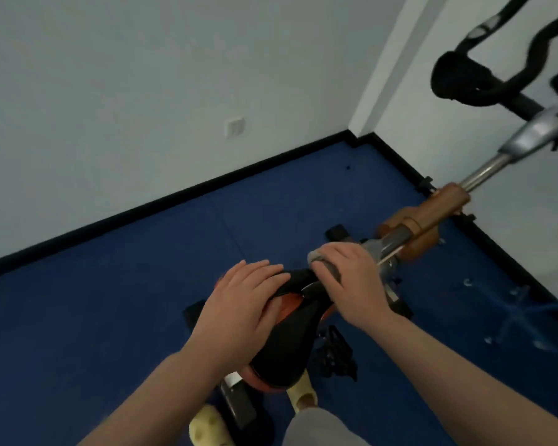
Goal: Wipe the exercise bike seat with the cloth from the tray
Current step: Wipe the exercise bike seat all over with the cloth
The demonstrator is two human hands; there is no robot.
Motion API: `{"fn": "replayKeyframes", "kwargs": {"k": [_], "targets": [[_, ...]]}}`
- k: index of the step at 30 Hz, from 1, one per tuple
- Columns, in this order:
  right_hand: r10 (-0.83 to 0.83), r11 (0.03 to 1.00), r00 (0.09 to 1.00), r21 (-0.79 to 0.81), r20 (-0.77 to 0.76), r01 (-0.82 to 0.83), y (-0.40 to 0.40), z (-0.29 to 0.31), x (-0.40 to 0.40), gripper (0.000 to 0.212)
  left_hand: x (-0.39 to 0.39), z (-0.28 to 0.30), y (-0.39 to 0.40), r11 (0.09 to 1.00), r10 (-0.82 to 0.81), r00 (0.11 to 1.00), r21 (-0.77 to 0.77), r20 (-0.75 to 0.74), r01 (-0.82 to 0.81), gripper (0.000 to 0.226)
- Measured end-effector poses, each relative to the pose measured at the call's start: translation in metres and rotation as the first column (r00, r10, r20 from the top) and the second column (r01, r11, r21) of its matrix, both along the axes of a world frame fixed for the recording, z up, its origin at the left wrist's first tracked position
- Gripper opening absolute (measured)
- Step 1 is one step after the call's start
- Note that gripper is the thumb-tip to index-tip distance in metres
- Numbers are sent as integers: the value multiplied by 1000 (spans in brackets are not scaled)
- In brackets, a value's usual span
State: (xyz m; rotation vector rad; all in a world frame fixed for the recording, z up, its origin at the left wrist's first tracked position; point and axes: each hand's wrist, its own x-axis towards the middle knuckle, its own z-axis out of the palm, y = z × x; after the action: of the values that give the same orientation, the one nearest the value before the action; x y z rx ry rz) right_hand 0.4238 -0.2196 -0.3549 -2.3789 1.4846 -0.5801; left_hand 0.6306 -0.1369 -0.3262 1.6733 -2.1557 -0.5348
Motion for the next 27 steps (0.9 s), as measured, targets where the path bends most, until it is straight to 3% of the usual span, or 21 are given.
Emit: {"fn": "replayKeyframes", "kwargs": {"k": [2,3,4,5,7,9,14,18,19,22,23,25,27], "targets": [[-36,999,996,44,87,32,-1,-5,-6,29,-3,0,-7,996,-91,995,-20,53,92,46],[-174,979,965,136,196,149,-3,-8,-6,28,-5,-1,-10,994,-102,992,-35,73,104,45],[-372,918,866,268,334,292,-3,-10,-3,27,-6,-1,-11,994,-90,993,-50,79,94,44],[-563,820,701,405,438,406,-3,-11,4,26,-7,-1,-11,996,-68,995,-59,75,73,43],[-774,632,400,557,491,540,4,-12,26,31,-8,-3,-11,996,-44,997,-75,67,49,42],[-837,533,280,585,471,611,26,-13,48,43,-7,-5,-13,995,-40,998,-87,56,45,41],[-813,581,304,652,497,487,83,-22,79,54,-6,-7,-15,993,-26,999,-113,32,29,37],[-864,502,217,758,454,415,74,-19,72,34,-6,-7,-14,992,-15,999,-126,37,20,37],[-858,514,234,755,458,407,81,-17,77,35,-6,-6,-14,992,-15,999,-122,42,20,37],[-789,603,410,705,457,374,124,-7,91,52,-6,-6,-15,992,-17,999,-125,43,22,37],[-775,618,417,706,475,346,134,0,92,52,-6,-7,-15,991,-12,999,-131,39,17,37],[-777,618,375,726,505,302,127,0,86,43,-5,-9,-14,989,-11,999,-144,37,16,37],[-836,539,306,784,455,308,107,-5,82,37,-5,-9,-14,987,-17,999,-157,30,22,36]]}}
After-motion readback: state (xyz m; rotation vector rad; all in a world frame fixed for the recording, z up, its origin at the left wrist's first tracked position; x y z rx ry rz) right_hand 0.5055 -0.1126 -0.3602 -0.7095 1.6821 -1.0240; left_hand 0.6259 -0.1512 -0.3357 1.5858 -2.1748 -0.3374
